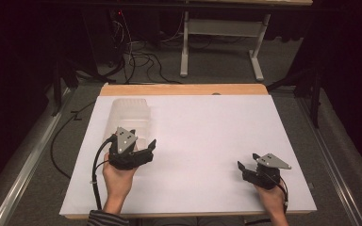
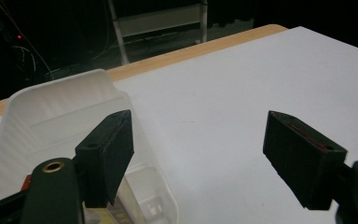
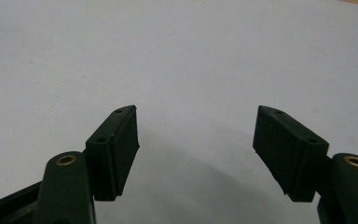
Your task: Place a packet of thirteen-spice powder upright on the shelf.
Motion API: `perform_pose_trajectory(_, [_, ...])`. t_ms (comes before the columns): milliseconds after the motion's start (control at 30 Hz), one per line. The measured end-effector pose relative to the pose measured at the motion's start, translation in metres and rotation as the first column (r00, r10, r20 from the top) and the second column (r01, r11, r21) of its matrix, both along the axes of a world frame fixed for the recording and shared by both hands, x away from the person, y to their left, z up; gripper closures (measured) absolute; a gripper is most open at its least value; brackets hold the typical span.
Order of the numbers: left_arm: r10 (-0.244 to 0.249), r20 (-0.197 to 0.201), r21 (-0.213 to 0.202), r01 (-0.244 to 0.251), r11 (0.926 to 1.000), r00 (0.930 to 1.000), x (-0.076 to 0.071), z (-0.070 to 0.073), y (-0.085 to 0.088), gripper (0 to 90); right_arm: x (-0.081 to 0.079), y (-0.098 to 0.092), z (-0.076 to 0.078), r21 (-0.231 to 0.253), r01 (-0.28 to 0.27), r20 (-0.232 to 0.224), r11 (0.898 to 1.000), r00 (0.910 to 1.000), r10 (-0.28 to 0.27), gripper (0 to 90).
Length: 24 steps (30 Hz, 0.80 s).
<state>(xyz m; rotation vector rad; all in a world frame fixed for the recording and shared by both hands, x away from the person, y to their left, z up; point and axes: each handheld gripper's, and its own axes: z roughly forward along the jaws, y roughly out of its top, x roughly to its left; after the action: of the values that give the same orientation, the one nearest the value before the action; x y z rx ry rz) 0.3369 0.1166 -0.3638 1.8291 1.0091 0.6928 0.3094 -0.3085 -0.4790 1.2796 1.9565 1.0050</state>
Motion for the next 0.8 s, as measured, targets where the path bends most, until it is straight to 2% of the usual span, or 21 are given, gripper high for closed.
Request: perform_pose_trajectory(800, [-0.061,-0.015,-0.017,0.060,0.9980,0.9980,-0.009,-0.006,-0.017,25.1,0.000,0.001,0.000,0.002,-0.001,-0.007,1.000,1.0000,0.001,31.5])
